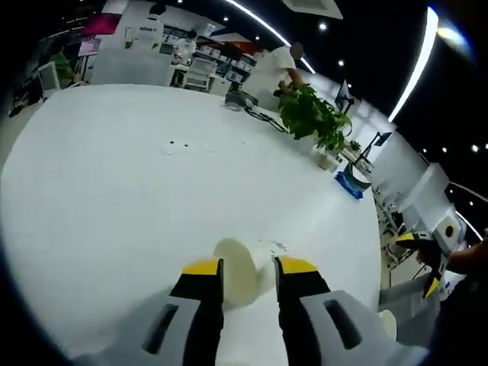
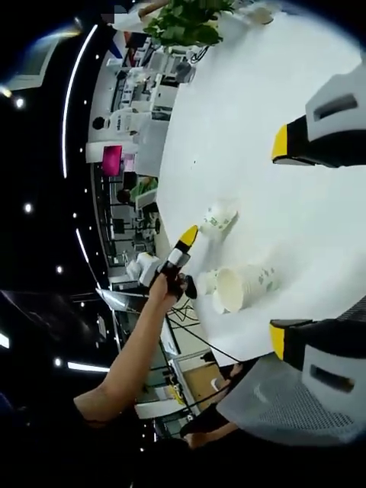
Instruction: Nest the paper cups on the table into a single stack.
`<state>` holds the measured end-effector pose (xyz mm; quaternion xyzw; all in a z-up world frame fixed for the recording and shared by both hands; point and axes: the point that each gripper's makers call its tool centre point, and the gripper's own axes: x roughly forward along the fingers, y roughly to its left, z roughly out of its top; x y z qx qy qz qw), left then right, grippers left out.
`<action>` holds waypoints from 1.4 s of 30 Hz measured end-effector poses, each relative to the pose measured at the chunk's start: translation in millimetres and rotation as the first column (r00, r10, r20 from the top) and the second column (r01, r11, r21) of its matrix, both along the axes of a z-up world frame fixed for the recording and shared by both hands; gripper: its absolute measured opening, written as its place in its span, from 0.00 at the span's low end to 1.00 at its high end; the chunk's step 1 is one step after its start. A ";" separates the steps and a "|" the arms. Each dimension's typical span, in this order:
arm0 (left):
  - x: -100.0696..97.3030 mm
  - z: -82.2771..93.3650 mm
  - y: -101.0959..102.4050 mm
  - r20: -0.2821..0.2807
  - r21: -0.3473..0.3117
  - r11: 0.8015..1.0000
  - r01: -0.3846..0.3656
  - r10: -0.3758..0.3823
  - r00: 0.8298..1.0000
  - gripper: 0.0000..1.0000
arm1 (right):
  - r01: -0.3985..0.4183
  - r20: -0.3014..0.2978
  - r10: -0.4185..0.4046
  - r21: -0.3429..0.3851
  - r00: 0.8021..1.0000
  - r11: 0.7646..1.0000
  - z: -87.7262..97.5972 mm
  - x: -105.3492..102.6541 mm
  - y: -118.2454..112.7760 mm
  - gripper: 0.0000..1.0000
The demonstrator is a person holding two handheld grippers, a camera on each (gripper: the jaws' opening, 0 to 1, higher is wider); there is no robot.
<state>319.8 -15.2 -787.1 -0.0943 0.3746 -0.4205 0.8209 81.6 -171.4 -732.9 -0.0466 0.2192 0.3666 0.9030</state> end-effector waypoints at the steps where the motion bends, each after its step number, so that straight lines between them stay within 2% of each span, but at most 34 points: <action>1: -4.9 1.7 -2.7 -0.001 0.000 1.000 0.002 -0.002 1.000 0.19 | 0.001 0.000 -0.001 0.000 1.000 1.000 -0.1 -0.1 0.0 0.84; 5: -15.5 3.0 -6.2 -0.009 0.004 1.000 0.022 -0.022 1.000 0.03 | 0.010 -0.010 -0.010 0.001 1.000 1.000 -3.1 -2.3 -0.9 0.84; 6: -16.0 6.8 -9.0 -0.012 -0.018 1.000 0.016 -0.016 1.000 0.03 | 0.012 -0.012 -0.012 0.002 1.000 1.000 -3.6 -2.7 -0.9 0.84; 10: -20.6 14.5 -13.2 0.013 -0.024 0.999 0.033 -0.032 0.999 0.01 | 0.018 -0.025 -0.018 0.006 1.000 1.000 -5.4 -2.4 -1.0 0.83; 14: -20.1 25.8 -18.8 0.029 -0.058 0.998 0.025 -0.024 0.999 0.00 | 0.017 -0.018 -0.017 0.009 1.000 1.000 -2.8 -0.1 -0.7 0.83; 17: -22.0 31.8 -23.3 0.052 -0.061 0.997 0.037 -0.034 0.998 0.00 | 0.018 -0.011 -0.018 0.008 1.000 1.000 -0.4 1.5 -0.9 0.83; 22: -24.2 39.7 -23.7 0.060 -0.065 0.997 0.047 -0.043 0.997 0.00 | 0.020 0.001 -0.020 0.009 1.000 1.000 4.5 1.8 -0.4 0.84; 33: -51.9 77.6 -13.2 0.051 -0.070 0.995 0.071 -0.067 0.996 0.00 | -0.016 0.003 0.016 -0.003 1.000 1.000 6.2 -3.8 6.3 0.86; 38: -69.4 103.6 -7.2 0.094 -0.050 0.992 0.111 -0.106 0.990 0.00 | -0.027 -0.003 0.027 -0.006 1.000 1.000 5.3 -5.3 8.1 0.88; 42: -86.4 118.5 -7.1 0.107 -0.041 0.987 0.152 -0.147 0.983 0.00 | -0.031 -0.009 0.031 -0.010 0.999 0.999 3.5 -8.0 8.5 0.90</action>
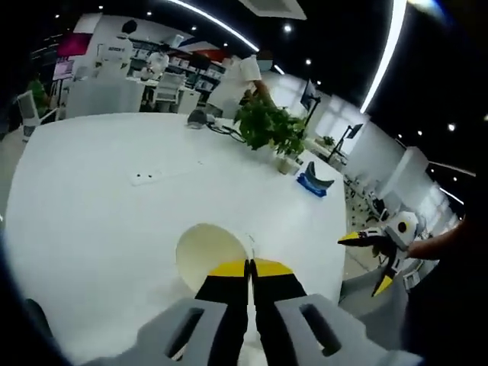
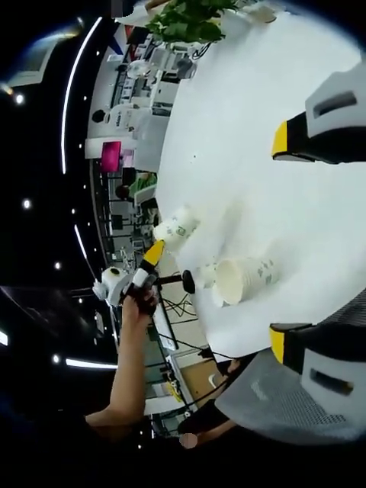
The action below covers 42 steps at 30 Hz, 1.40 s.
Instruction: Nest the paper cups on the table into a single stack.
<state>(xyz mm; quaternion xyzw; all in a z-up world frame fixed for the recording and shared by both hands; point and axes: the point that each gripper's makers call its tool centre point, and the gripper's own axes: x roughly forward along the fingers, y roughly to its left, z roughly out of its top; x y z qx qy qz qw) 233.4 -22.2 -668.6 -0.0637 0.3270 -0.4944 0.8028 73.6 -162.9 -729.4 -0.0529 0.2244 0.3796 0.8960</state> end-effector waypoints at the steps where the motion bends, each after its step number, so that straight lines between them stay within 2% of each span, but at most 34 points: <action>1: -3.5 1.5 0.0 0.003 0.008 1.000 0.010 -0.010 1.000 0.00 | -0.002 -0.002 0.002 0.000 1.000 1.000 -0.4 -0.8 0.3 0.90; 6: -32.4 9.0 -0.7 0.024 0.067 0.994 0.084 -0.086 0.996 0.00 | -0.010 -0.013 0.010 -0.013 1.000 1.000 -4.5 -7.2 1.2 0.94; 10: -54.3 16.1 -3.8 0.022 0.065 0.989 0.130 -0.132 0.991 0.00 | -0.014 -0.022 0.013 -0.020 1.000 1.000 -8.1 -12.7 0.8 0.95; 15: -71.7 20.9 -1.9 0.035 0.081 0.985 0.154 -0.157 0.987 0.00 | -0.020 -0.018 0.019 -0.034 1.000 0.999 -9.1 -18.7 0.7 0.96; 21: -90.8 16.3 5.7 0.045 0.136 0.973 0.186 -0.193 0.980 0.00 | -0.027 -0.013 0.026 -0.061 1.000 0.998 -12.3 -25.0 0.0 0.96; 26: -111.5 7.5 9.7 0.051 0.217 0.952 0.217 -0.233 0.971 0.00 | -0.032 -0.017 0.031 -0.073 0.999 0.997 -16.4 -30.8 0.7 0.95; 30: -121.6 2.4 7.8 0.049 0.245 0.943 0.227 -0.246 0.968 0.00 | -0.032 -0.021 0.030 -0.069 0.999 0.997 -17.5 -33.8 2.4 0.95; 42: -128.6 -16.7 2.1 0.062 0.345 0.910 0.228 -0.265 0.962 0.00 | -0.029 -0.015 0.028 -0.061 0.999 0.998 -18.5 -37.3 4.1 0.93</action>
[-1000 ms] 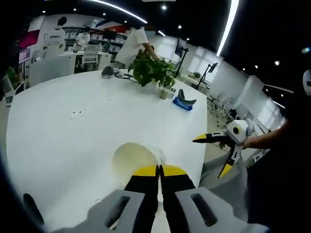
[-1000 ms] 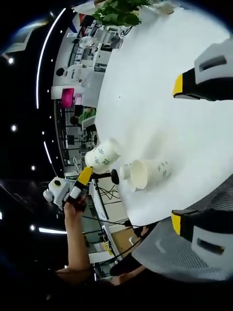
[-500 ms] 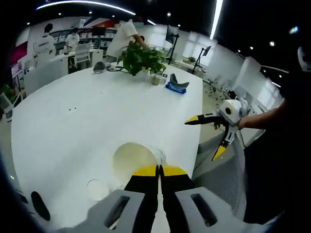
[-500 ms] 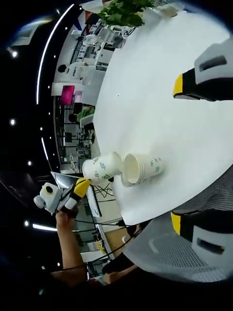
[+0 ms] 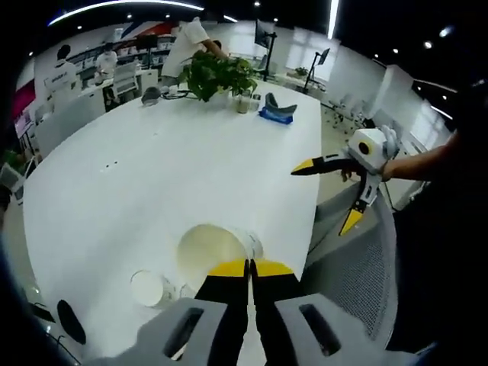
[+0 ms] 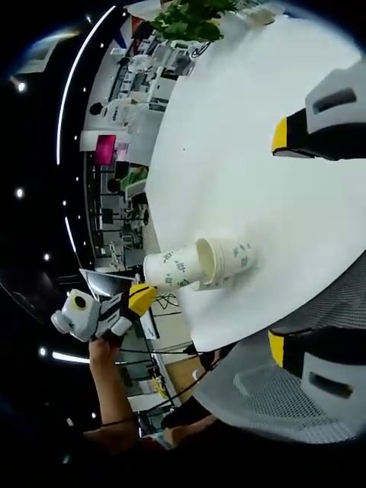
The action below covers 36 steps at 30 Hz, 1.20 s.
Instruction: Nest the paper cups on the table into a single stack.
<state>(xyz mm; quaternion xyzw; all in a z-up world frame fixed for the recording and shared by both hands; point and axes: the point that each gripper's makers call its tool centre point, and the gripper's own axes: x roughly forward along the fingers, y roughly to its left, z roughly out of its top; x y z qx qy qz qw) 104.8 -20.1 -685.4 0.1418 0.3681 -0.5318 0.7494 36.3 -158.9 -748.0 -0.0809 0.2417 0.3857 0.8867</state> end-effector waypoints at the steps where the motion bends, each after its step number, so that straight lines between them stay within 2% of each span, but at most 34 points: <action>1: 0.2 -0.7 -0.7 0.003 0.006 1.000 0.001 -0.001 1.000 0.00 | 0.002 -0.001 -0.002 0.002 1.000 1.000 0.0 0.2 -0.2 0.93; 5: 0.5 -2.4 -6.1 0.007 0.016 1.000 0.007 -0.007 1.000 0.00 | 0.011 -0.005 -0.011 0.009 1.000 1.000 -0.2 0.7 -1.3 0.93; 20: -4.3 -21.9 -15.0 0.033 0.119 0.990 0.081 -0.086 0.996 0.00 | 0.020 -0.014 -0.020 0.013 1.000 1.000 -1.7 1.3 -2.3 0.91; 28: -8.4 -33.0 -24.6 0.027 0.146 0.983 0.115 -0.121 0.992 0.00 | 0.023 -0.017 -0.023 0.011 1.000 1.000 -2.4 1.5 -2.9 0.91; 36: -7.3 -46.0 -34.0 0.005 0.146 0.980 0.135 -0.137 0.991 0.00 | 0.025 -0.016 -0.025 0.010 1.000 1.000 -3.1 2.1 -4.1 0.91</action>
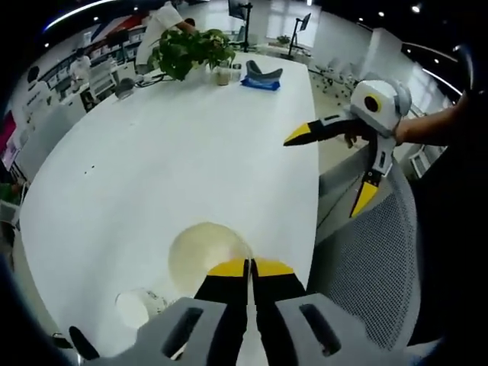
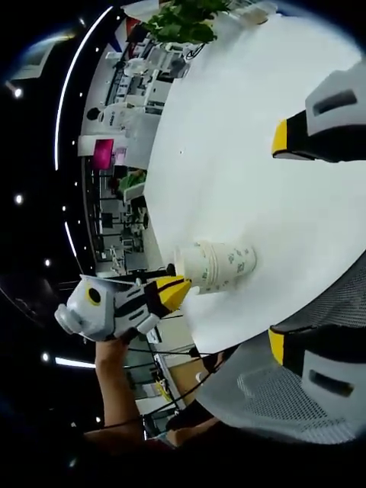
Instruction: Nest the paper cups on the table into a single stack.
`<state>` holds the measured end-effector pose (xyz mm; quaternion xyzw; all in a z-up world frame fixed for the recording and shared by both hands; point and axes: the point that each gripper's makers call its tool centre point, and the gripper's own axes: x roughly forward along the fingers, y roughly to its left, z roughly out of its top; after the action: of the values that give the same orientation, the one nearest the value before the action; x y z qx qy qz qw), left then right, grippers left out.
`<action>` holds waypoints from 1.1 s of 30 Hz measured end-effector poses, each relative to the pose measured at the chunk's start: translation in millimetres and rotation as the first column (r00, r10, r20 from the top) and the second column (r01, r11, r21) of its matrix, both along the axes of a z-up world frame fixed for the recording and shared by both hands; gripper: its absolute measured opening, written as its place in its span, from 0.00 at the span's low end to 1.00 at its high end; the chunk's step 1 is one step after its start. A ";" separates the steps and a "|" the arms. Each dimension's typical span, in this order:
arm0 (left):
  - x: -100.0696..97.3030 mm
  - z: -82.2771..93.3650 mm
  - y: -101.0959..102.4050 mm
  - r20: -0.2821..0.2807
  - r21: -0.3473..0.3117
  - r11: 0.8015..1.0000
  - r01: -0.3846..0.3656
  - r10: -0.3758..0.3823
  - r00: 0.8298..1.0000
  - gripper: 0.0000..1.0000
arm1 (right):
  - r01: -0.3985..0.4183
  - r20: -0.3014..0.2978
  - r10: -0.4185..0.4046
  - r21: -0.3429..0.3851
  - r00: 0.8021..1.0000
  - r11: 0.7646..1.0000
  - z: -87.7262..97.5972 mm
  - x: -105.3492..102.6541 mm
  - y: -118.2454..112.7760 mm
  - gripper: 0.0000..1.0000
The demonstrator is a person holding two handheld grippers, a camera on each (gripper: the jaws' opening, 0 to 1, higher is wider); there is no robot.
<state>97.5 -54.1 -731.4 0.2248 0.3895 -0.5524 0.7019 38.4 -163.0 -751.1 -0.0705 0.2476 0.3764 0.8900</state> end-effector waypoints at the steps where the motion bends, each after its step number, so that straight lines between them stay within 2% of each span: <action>1: 0.2 -1.6 -0.6 -0.002 0.001 1.000 0.001 -0.001 1.000 0.00 | 0.000 0.000 0.000 0.000 1.000 1.000 0.0 0.0 -0.1 0.90; 18: -7.3 -13.7 -10.4 -0.069 -0.015 1.000 -0.003 0.002 0.998 0.00 | -0.005 -0.002 0.005 0.003 1.000 1.000 -0.2 -0.9 1.7 0.90; 33: -13.1 -32.8 -18.1 -0.085 -0.019 0.999 0.045 -0.047 0.995 0.00 | -0.018 -0.014 0.018 -0.007 1.000 1.000 -3.8 -2.7 2.7 0.89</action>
<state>84.5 -72.2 -764.2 0.2037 0.4090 -0.5809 0.6737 35.7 -160.3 -754.8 -0.0731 0.2547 0.3840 0.8845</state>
